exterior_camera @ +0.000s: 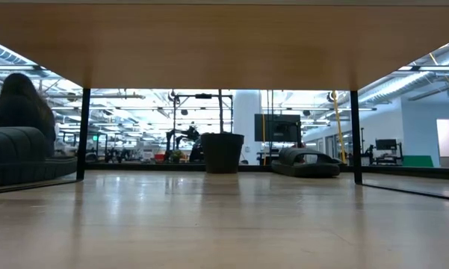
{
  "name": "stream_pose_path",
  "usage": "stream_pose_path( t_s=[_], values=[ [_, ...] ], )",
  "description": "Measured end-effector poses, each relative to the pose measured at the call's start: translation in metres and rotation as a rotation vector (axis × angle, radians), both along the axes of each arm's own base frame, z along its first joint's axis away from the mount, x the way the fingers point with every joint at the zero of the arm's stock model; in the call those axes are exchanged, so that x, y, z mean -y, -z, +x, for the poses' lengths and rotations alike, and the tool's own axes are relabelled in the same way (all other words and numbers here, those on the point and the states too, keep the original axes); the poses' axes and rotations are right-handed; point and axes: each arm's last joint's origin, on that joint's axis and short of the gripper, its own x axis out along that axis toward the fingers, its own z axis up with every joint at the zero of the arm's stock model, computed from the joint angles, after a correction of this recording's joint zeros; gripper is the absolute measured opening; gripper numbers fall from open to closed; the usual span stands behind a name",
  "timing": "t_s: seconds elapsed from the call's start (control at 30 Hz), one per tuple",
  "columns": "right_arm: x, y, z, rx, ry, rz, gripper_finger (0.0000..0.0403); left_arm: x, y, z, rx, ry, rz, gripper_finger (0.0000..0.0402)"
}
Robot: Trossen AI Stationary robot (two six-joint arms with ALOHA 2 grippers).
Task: Pick and place slides into the shelf
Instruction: Put the black slipper under the shelf
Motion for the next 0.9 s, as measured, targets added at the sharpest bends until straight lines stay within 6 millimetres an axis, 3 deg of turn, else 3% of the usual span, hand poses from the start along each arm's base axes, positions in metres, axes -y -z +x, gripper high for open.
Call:
stream_pose_path(
  t_s=[0.17,0.33,0.63,0.77,0.9],
  values=[
    [0.0,0.0,0.0,0.0,0.0,0.0,0.0,0.004,0.052,-0.011,0.125,-0.037,0.015,0.0001],
    [0.0,0.0,0.0,-0.001,0.001,0.0,0.0,0.005,0.088,-0.017,0.072,-0.024,0.065,0.0001],
    [0.0,0.004,0.0,-0.042,0.005,-0.038,0.0,0.008,0.084,-0.019,0.124,0.064,0.032,0.0019],
    [0.0,0.004,0.001,-0.045,0.013,-0.055,0.0,0.007,0.089,-0.022,0.037,0.013,0.116,0.0015],
    [0.002,0.004,0.0,-0.041,0.063,-0.058,0.0,0.011,0.106,-0.025,-0.107,0.107,0.194,0.0002]
  ],
)
